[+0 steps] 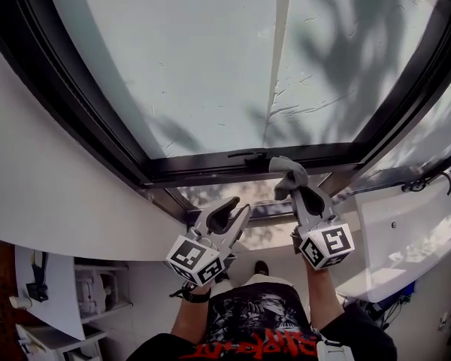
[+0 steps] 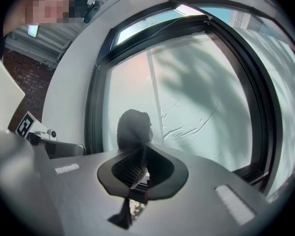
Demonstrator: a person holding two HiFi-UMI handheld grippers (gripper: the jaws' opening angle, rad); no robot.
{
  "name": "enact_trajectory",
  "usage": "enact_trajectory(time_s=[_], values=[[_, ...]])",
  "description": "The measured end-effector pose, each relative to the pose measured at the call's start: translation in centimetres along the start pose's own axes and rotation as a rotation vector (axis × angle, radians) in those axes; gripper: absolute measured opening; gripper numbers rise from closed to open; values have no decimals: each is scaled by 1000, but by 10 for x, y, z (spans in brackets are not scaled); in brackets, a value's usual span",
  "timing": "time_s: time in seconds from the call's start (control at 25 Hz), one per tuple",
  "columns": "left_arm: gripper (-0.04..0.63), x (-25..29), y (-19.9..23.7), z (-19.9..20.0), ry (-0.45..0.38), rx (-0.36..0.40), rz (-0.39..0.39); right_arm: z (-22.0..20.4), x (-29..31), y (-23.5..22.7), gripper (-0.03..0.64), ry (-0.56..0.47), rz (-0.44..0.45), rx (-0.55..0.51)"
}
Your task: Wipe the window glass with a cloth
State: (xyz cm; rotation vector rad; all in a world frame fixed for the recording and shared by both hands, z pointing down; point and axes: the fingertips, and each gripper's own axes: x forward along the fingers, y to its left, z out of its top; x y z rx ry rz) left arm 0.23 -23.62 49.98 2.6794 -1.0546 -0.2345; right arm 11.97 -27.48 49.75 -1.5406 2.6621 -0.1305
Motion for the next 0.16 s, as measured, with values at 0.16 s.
enact_trajectory(time_s=[0.16], values=[[155,-11,-1,-10,-16,-96,-92,-9,1,33,15,9,87,4]])
